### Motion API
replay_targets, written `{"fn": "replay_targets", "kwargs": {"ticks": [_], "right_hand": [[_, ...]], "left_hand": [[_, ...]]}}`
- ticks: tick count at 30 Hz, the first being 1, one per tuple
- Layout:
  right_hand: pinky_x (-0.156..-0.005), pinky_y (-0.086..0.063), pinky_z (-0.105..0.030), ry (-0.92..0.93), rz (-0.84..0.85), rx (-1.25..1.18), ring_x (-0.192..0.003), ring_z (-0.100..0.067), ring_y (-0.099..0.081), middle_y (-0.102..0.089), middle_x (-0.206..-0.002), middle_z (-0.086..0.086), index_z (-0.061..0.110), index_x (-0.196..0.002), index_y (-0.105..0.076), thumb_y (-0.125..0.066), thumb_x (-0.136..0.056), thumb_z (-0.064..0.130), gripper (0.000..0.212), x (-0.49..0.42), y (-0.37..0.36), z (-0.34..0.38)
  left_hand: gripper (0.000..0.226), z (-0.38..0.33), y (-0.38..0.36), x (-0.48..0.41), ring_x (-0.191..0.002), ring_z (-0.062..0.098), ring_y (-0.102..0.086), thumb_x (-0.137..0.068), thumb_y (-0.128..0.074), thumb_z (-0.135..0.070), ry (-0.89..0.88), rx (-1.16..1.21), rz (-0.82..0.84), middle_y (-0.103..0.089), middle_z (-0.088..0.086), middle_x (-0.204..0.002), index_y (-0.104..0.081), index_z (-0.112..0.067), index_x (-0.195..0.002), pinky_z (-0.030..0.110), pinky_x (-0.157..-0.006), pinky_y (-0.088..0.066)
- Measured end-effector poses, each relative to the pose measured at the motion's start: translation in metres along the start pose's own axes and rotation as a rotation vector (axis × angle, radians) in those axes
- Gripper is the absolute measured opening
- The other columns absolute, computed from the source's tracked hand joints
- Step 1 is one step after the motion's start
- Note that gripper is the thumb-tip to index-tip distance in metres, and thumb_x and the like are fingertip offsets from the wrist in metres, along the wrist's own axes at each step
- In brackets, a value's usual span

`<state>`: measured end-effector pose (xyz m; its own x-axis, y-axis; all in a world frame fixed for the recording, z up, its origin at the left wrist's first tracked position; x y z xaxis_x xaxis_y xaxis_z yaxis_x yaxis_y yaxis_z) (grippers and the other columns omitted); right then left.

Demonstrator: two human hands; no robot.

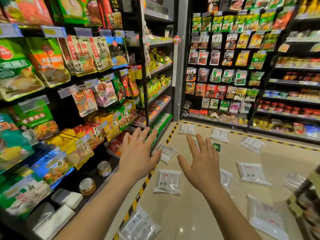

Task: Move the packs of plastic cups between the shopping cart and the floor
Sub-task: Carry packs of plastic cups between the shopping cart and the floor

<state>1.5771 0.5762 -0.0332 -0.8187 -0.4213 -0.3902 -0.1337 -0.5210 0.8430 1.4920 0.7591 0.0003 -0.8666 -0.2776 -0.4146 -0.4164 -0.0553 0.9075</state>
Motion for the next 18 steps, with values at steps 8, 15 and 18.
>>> {"fn": "replay_targets", "kwargs": {"ticks": [8,15,18], "right_hand": [[-0.118,-0.012,-0.049,-0.158,0.028,0.045,-0.149,-0.031,-0.01,-0.018,-0.162,-0.001,0.036,-0.153,-0.023,-0.019,-0.084,0.068,0.075,-0.038,-0.075,-0.011],[-0.118,-0.009,-0.046,-0.394,0.157,0.043,-0.15,-0.029,-0.004,-0.01,-0.164,-0.001,0.037,-0.154,-0.015,-0.011,-0.079,0.07,0.083,-0.069,-0.2,0.003],[-0.118,-0.01,-0.045,-0.502,0.209,0.013,-0.15,-0.029,-0.005,-0.011,-0.164,-0.001,0.036,-0.155,-0.014,-0.012,-0.079,0.071,0.083,-0.071,-0.264,0.009]], "left_hand": [[0.066,0.035,-0.089,-0.066,-0.144,0.026,-0.029,-0.093,-0.029,-0.062,-0.148,0.044,0.085,-0.039,0.0,-0.154,-0.036,-0.029,-0.15,0.05,-0.117,-0.015],[0.072,0.124,-0.208,-0.117,-0.14,0.029,-0.036,-0.09,-0.023,-0.064,-0.253,0.105,0.286,-0.043,0.003,-0.151,-0.041,-0.025,-0.148,0.056,-0.111,-0.029],[0.075,0.162,-0.269,-0.124,-0.141,0.03,-0.035,-0.088,-0.022,-0.064,-0.259,0.144,0.39,-0.042,0.004,-0.152,-0.04,-0.024,-0.148,0.057,-0.113,-0.026]]}}
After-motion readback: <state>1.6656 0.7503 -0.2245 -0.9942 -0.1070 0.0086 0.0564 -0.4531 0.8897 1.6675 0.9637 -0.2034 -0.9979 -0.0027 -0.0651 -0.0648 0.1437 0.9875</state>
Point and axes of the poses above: each hand's wrist, its own x-axis away from the middle knuckle, its own y-axis out of the back of the hand, z = x × y, the point moved 2 cm from there along -x, towards the middle knuckle
